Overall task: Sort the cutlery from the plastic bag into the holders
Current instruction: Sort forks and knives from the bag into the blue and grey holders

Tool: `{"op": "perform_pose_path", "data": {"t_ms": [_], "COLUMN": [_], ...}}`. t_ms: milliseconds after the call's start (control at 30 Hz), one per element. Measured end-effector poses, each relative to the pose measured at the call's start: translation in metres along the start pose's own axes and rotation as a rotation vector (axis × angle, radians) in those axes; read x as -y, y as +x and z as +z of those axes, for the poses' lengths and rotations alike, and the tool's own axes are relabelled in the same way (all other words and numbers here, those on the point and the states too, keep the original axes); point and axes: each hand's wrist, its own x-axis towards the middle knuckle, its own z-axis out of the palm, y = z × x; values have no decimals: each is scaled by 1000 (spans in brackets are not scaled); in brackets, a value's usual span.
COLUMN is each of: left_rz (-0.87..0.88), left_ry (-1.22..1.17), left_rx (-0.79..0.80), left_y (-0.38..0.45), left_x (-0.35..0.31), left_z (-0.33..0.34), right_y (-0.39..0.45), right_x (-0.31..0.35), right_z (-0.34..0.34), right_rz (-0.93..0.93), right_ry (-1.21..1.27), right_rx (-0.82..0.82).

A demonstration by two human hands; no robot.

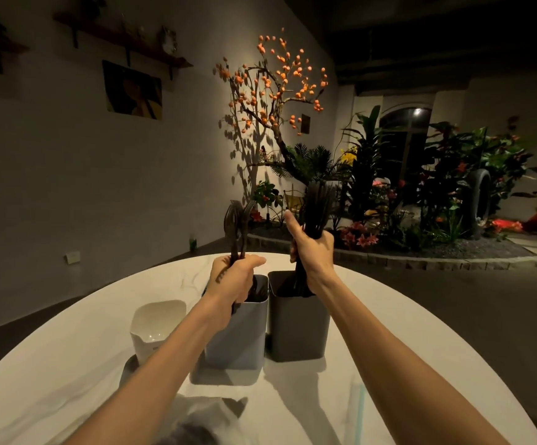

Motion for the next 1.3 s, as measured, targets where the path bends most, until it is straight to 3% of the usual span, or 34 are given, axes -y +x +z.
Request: {"op": "perform_pose_path", "data": {"t_ms": [200,400,833,967,1100,1167,1233,1300], "left_rz": [-32,-55,-122,-129,-112,-115,-124,-127], "left_ry": [13,-3,-32,-40,1,3,8,18], "left_rx": [-9,-40,-58,0,18,20,33,41], "left_y": [5,13,25,19,14,12,10,9], "left_x": [2,9,17,11,5,5,5,3], "left_z": [-10,-14,-20,-18,-15,-15,-16,-17], "right_y": [14,23,38,29,20,21,24,30], "right_x": [-34,-42,-33,-34,-54,-62,-58,-54], "right_z": [3,-3,-26,-30,-34,-39,-40,-34], "right_rz": [74,241,138,-133,-251,-280,-307,-397], "right_ry": [-81,62,6,-457,-1152,-1359,-1339,-1369], "right_rx": [43,-15,-51,41,507,469,237,295]}}
